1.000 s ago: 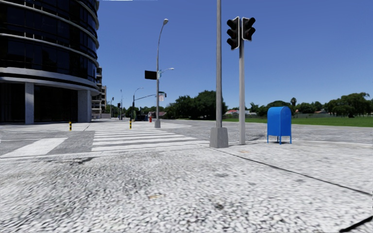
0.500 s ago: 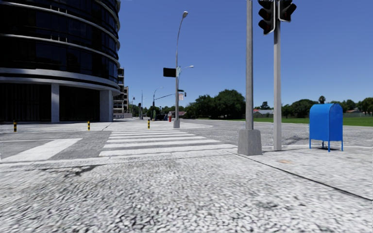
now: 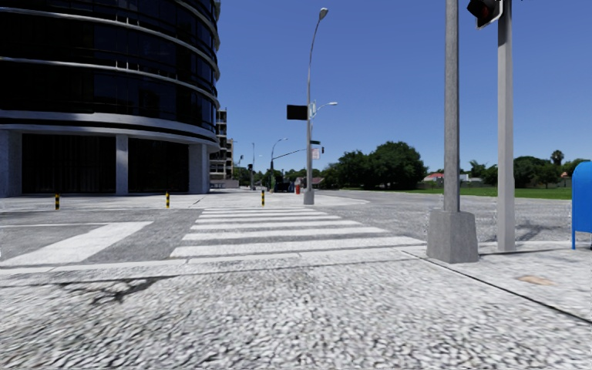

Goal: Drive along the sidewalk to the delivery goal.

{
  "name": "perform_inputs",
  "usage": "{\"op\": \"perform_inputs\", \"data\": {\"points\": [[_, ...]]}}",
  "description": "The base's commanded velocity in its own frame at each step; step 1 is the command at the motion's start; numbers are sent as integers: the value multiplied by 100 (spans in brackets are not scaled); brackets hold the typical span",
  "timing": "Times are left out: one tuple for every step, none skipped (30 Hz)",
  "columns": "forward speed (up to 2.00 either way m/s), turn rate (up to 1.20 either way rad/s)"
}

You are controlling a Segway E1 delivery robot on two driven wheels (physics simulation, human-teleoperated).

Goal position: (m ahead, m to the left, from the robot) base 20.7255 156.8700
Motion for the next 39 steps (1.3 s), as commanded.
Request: {"op": "perform_inputs", "data": {"points": [[116,32],[116,24],[116,4],[116,0],[116,0],[116,0],[116,0],[116,0],[116,0],[116,0],[116,0],[116,0],[116,0],[116,0],[116,0],[116,0],[116,0],[116,0],[116,0],[116,0],[116,1],[116,2],[116,2],[116,3],[116,7],[116,9],[116,10],[116,10],[116,10],[116,10],[116,10],[116,10],[116,10],[116,10],[116,10],[116,10],[116,10],[116,10],[116,10]]}}
